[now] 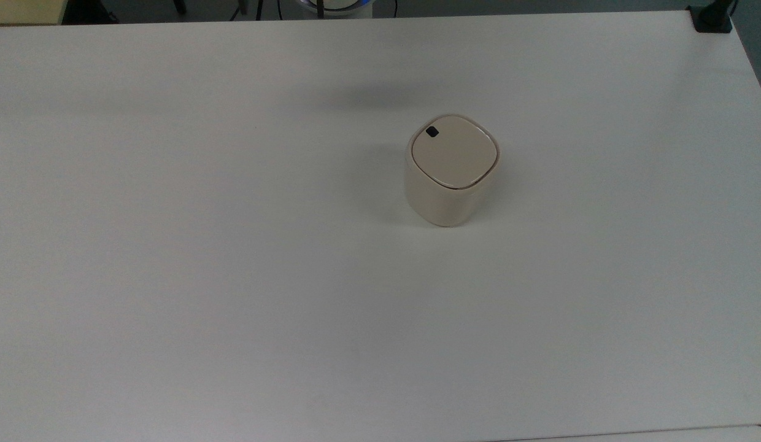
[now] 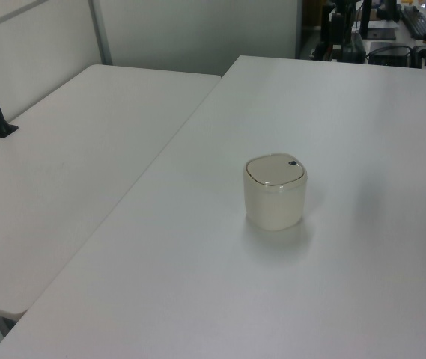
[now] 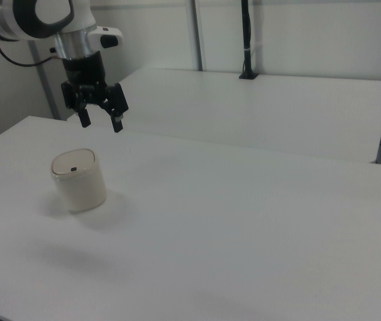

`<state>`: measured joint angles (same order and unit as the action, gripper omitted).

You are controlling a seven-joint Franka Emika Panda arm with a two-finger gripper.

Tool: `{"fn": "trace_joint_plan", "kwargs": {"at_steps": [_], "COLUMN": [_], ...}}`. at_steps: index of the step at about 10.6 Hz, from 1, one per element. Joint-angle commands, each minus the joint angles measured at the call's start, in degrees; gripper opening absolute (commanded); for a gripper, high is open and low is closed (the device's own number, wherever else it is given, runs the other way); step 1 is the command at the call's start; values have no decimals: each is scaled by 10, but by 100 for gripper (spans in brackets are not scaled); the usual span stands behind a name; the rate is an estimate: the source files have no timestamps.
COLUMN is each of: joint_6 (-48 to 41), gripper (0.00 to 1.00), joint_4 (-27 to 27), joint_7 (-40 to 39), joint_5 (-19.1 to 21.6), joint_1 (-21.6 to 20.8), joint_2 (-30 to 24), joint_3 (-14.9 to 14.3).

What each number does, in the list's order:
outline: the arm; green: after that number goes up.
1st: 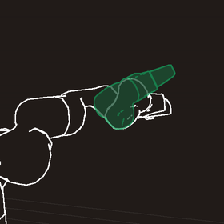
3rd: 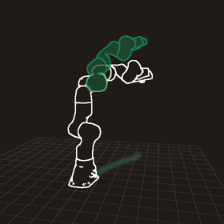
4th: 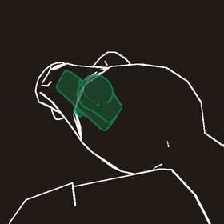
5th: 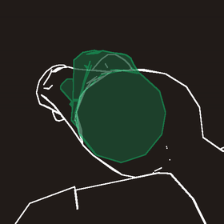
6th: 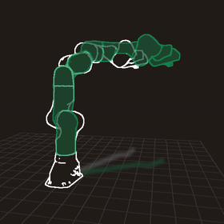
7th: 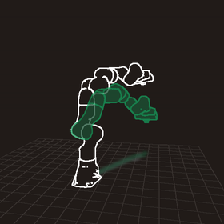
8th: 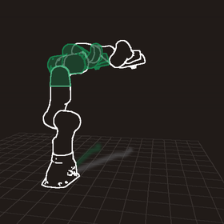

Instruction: Open the trash bin

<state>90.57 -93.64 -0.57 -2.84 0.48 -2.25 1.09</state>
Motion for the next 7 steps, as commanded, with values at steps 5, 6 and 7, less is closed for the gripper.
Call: {"fn": "trace_joint_plan", "kwargs": {"at_steps": [5,6,7], "joint_6": [-4,-4,-4], "gripper": [100,100,100], "joint_4": [-8,-8,-8], "joint_7": [7,7,7], "joint_5": [-6,-6,-6], "joint_1": [-13,-13,-13], "joint_2": [-3,-3,-3], "joint_3": [-3,-3,-3]}}
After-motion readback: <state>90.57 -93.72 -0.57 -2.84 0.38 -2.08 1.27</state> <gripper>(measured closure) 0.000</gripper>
